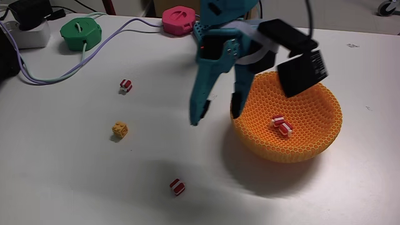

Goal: Place cube pieces into the yellow basket

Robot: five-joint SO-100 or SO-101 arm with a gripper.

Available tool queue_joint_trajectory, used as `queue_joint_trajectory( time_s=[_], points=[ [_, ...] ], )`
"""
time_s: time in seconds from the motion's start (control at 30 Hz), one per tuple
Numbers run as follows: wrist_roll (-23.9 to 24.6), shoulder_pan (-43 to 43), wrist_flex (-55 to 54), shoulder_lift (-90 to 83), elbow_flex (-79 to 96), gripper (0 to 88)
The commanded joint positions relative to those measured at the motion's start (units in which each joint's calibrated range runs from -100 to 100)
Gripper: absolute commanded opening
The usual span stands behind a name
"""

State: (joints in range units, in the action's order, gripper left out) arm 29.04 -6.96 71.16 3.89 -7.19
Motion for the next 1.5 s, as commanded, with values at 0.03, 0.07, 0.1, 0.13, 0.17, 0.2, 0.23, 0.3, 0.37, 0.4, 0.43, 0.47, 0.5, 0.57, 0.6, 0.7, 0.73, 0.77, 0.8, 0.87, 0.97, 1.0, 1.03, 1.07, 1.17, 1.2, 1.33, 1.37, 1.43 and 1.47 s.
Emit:
queue_joint_trajectory(
  time_s=[0.03, 0.07, 0.1, 0.13, 0.17, 0.2, 0.23, 0.3, 0.37, 0.4, 0.43, 0.47, 0.5, 0.57, 0.6, 0.7, 0.73, 0.77, 0.8, 0.87, 0.97, 1.0, 1.03, 1.07, 1.17, 1.2, 1.33, 1.37, 1.43, 1.47],
  points=[
    [0.24, 7.52, -5.56, 8.24, -7.88, 35.3],
    [0.63, 8.27, -6.61, 10.41, -8.46, 34.4],
    [1.32, 8.83, -7.82, 12.50, -8.46, 33.1],
    [1.76, 9.20, -8.78, 14.58, -8.46, 32.3],
    [2.44, 9.29, -9.47, 16.57, -8.55, 31.2],
    [3.17, 9.39, -10.26, 18.27, -8.55, 30.3],
    [3.66, 9.39, -10.95, 19.88, -8.74, 29.9],
    [4.54, 9.20, -11.82, 22.91, -10.09, 29.1],
    [5.37, 8.92, -13.30, 25.56, -11.83, 28.5],
    [5.71, 8.73, -13.73, 26.89, -13.08, 28.4],
    [6.01, 8.64, -14.34, 28.12, -14.33, 28.4],
    [6.45, 8.55, -14.95, 29.16, -15.48, 28.3],
    [6.84, 8.45, -15.73, 30.02, -16.64, 28.2],
    [7.91, 8.17, -17.03, 31.53, -18.18, 27.7],
    [8.45, 8.08, -17.90, 32.10, -18.47, 27.5],
    [9.52, 7.80, -19.81, 33.80, -18.86, 26.7],
    [9.57, 7.90, -19.81, 34.28, -19.24, 26.3],
    [9.62, 8.08, -19.81, 34.66, -19.34, 25.9],
    [9.62, 8.17, -19.81, 34.85, -19.34, 25.5],
    [9.62, 8.45, -19.73, 35.22, -18.95, 25.0],
    [9.23, 9.01, -19.81, 36.08, -18.76, 22.9],
    [9.18, 9.29, -19.99, 36.46, -18.76, 21.7],
    [9.28, 9.48, -20.25, 36.64, -18.47, 20.0],
    [9.43, 9.67, -20.77, 36.74, -17.99, 18.3],
    [11.23, 10.23, -23.37, 36.83, -16.16, 8.0],
    [11.67, 10.32, -23.55, 36.83, -16.16, 3.9],
    [12.31, 10.23, -22.94, 35.98, -17.99, 0.0],
    [12.11, 10.13, -22.16, 35.22, -18.95, 0.0],
    [11.28, 9.76, -15.29, 33.42, -24.63, 0.0],
    [10.45, 9.67, -10.86, 31.72, -27.33, 0.0]
  ],
)
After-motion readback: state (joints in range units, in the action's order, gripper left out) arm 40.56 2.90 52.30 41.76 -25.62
